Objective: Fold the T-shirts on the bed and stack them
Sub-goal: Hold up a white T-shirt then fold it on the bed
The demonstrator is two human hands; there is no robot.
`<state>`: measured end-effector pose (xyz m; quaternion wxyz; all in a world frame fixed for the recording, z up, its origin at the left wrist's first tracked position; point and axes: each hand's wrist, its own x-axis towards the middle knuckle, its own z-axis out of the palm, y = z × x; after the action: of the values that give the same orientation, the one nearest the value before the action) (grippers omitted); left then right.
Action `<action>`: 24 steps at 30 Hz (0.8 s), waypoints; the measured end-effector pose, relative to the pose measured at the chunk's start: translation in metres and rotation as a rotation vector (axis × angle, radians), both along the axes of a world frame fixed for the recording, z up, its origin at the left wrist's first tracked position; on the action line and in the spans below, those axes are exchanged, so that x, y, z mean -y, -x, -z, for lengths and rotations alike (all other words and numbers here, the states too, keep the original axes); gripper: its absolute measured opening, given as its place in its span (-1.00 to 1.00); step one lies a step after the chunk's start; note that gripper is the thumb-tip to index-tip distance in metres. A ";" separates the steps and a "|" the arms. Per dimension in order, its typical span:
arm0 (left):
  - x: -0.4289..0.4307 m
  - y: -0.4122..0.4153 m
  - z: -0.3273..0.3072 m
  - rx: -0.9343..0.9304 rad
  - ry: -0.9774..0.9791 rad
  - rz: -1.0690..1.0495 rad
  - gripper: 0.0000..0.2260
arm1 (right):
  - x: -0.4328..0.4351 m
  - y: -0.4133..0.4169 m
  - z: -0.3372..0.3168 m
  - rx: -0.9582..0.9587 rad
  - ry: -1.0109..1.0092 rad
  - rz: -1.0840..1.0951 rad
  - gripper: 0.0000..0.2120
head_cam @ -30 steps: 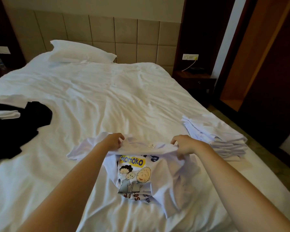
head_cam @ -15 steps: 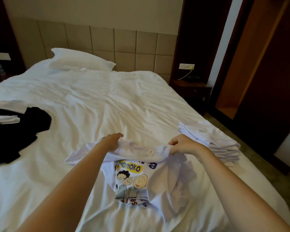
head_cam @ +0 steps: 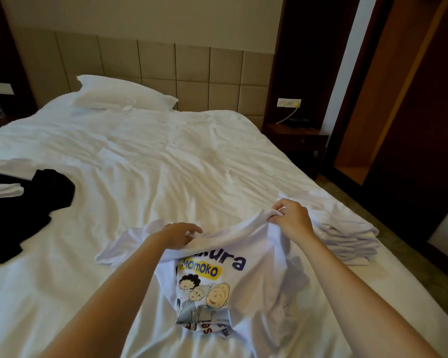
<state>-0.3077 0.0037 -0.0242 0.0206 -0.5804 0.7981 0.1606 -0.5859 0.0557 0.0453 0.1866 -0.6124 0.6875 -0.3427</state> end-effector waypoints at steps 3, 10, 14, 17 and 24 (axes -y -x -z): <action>-0.009 0.012 0.003 -0.023 -0.049 0.029 -0.71 | 0.000 -0.001 0.001 -0.008 0.023 0.003 -0.95; -0.020 0.000 -0.030 -0.274 0.106 -0.211 -0.86 | -0.013 -0.005 -0.015 0.076 0.056 0.051 -0.89; -0.026 -0.020 -0.063 -0.202 0.122 -0.222 -0.83 | -0.017 -0.013 -0.037 0.120 0.117 0.087 -0.88; -0.037 -0.028 -0.090 -0.186 0.110 -0.202 -0.85 | -0.020 -0.025 -0.052 0.161 0.185 0.112 -0.86; -0.069 -0.063 -0.149 -0.314 0.270 -0.228 -0.89 | -0.032 -0.034 -0.088 0.029 0.280 0.175 -0.78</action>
<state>-0.2447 0.0725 0.1249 -0.1999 -0.6320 0.7352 0.1418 -0.5517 0.0879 0.1335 0.0787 -0.5654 0.6810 -0.4588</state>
